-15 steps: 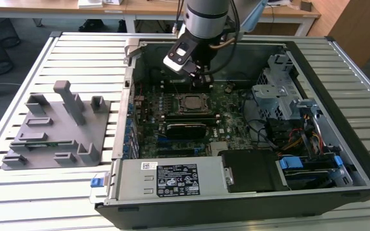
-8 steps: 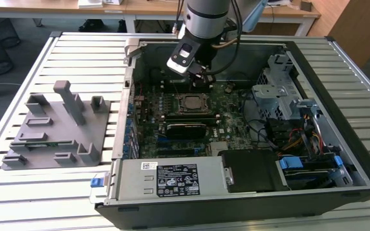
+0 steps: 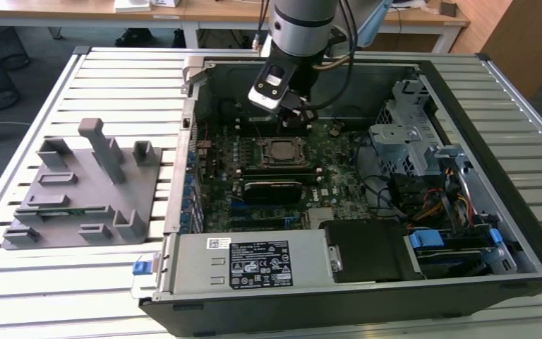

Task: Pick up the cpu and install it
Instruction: 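Install the first cpu locking lever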

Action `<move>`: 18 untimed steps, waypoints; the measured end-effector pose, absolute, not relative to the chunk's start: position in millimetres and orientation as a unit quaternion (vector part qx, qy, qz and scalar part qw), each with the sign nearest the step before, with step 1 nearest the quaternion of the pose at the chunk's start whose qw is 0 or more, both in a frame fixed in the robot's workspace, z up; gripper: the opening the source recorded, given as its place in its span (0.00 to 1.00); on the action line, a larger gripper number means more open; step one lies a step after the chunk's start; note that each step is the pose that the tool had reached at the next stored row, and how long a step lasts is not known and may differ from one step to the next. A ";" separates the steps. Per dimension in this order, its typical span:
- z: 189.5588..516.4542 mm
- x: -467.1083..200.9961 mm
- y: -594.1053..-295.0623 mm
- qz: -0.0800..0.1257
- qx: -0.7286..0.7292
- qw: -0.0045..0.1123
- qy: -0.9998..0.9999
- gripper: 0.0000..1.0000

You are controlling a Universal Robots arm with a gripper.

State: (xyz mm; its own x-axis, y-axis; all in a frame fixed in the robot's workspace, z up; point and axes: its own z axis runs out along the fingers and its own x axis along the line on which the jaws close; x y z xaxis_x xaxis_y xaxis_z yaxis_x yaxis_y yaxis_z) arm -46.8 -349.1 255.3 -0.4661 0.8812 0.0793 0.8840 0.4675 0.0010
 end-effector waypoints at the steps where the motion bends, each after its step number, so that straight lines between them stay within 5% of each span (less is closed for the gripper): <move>1: 255.3 -46.8 -349.1 -0.021 -0.512 0.034 -0.858 0.11; 18: 255.4 -46.8 -349.1 -0.019 -0.457 0.035 -0.889 0.11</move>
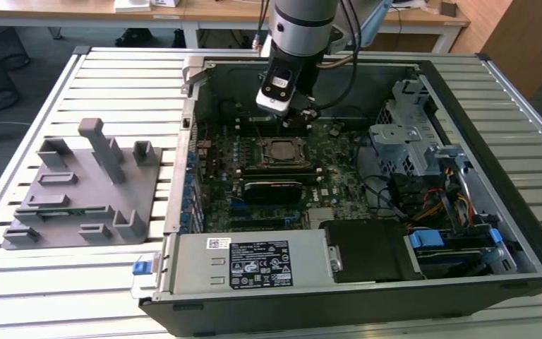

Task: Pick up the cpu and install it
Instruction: 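Install the first cpu locking lever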

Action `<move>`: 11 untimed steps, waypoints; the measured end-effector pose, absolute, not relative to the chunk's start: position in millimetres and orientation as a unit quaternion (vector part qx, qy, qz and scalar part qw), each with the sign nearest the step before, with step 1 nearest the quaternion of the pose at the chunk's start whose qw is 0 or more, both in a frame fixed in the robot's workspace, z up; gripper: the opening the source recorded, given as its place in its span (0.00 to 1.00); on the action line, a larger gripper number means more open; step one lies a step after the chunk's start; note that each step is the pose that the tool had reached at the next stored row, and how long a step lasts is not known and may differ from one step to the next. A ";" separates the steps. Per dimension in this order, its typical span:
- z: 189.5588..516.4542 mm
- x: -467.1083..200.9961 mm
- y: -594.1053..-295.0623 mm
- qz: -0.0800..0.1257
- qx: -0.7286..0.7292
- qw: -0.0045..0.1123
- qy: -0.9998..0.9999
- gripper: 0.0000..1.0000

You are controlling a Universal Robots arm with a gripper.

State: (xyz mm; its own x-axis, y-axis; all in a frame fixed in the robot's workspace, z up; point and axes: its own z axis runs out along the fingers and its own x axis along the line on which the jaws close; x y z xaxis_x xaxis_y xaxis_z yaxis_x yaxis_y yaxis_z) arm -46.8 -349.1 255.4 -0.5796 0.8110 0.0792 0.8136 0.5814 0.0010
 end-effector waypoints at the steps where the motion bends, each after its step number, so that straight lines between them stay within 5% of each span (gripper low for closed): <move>1: 255.4 -46.8 -349.1 -0.018 -0.454 0.035 -0.890 0.11; 11: 255.3 -46.8 -349.1 -0.016 -0.402 0.036 -0.915 0.11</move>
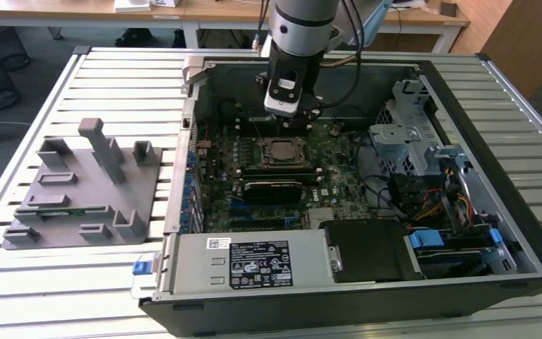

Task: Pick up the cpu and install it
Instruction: 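Install the first cpu locking lever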

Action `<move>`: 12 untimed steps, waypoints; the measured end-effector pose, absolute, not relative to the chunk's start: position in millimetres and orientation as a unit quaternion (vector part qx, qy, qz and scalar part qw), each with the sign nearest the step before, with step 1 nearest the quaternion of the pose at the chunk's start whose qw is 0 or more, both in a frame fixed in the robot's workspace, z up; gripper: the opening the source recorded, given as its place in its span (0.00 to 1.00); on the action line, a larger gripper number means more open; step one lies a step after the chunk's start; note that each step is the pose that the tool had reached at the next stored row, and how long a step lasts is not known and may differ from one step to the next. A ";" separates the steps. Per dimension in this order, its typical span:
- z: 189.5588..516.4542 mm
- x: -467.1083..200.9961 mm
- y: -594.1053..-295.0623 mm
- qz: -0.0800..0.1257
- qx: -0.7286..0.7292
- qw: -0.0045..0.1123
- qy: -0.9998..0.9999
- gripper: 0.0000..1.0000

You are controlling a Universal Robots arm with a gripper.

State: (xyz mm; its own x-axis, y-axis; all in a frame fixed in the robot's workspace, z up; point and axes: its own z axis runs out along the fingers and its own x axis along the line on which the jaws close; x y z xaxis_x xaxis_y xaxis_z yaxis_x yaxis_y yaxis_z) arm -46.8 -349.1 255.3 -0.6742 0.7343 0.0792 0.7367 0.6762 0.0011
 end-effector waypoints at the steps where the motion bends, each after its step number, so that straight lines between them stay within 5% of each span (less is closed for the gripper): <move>1: 255.3 -46.9 -349.1 -0.016 -0.395 0.036 -0.918 0.11; 12: 255.1 -46.8 -349.1 -0.013 -0.307 0.038 -0.951 0.11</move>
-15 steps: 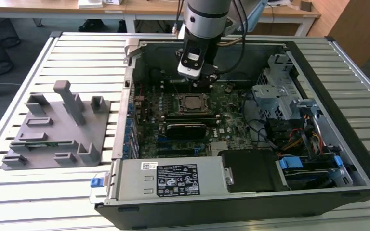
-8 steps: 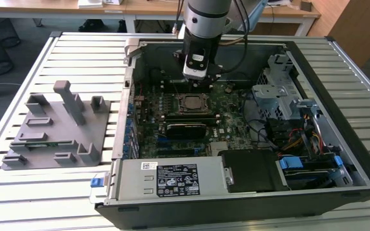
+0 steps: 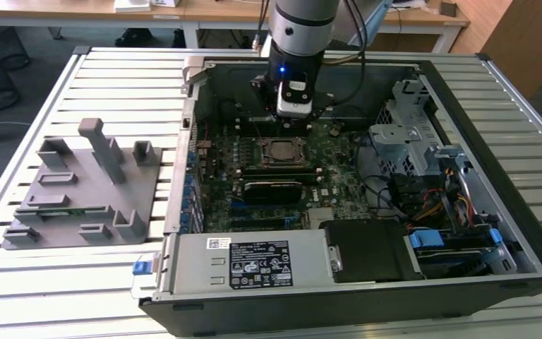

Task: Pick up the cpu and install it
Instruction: 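Install the first cpu locking lever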

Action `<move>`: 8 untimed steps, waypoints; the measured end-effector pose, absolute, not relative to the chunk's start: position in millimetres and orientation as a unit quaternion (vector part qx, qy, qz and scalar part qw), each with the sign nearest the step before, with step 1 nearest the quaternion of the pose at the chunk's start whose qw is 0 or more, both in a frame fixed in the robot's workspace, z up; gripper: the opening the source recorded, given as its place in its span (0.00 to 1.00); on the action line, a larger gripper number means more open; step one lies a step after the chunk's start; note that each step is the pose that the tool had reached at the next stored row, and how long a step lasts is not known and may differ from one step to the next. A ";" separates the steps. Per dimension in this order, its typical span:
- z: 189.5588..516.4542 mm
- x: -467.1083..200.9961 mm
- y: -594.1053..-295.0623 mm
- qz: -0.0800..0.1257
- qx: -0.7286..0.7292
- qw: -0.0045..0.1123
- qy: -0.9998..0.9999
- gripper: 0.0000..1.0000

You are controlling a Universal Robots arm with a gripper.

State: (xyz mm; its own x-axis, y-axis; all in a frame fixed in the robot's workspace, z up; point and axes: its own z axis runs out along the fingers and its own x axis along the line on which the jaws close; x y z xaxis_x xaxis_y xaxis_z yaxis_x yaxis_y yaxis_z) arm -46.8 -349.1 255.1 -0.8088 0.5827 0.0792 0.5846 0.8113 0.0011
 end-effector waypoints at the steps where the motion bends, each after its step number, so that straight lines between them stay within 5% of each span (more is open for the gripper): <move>1: 255.1 -46.8 -349.1 -0.012 -0.299 0.038 -0.953 0.11; 8: 255.0 -46.8 -349.0 -0.016 -0.279 0.028 -0.960 0.11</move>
